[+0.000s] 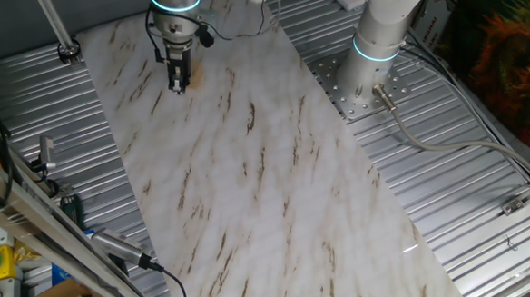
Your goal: Approach and touch the side of the small block
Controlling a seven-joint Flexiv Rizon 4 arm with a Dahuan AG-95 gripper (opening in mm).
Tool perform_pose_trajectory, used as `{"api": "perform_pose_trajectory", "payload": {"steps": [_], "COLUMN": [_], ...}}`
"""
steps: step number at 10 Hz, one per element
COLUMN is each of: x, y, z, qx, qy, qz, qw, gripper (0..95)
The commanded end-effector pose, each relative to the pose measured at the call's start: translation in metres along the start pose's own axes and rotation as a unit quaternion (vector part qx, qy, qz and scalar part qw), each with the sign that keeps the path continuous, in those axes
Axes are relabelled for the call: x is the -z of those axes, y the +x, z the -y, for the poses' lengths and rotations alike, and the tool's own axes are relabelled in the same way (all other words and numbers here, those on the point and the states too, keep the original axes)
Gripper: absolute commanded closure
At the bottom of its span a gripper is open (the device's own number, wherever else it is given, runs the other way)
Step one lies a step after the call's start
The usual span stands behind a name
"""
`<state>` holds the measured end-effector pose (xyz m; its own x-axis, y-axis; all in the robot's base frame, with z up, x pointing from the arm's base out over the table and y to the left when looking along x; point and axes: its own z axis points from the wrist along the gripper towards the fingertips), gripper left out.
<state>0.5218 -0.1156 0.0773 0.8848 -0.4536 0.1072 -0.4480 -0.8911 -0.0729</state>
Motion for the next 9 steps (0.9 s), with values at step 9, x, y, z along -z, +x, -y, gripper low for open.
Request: {"api": "perform_pose_trajectory", "payload": {"steps": [9], "x": [0.0003], "y": [0.0017], "z": [0.0029], "qx": [-0.045], "qy": [-0.001], "qz": [0.005], "qw": [0.999], "gripper": [95.0]}}
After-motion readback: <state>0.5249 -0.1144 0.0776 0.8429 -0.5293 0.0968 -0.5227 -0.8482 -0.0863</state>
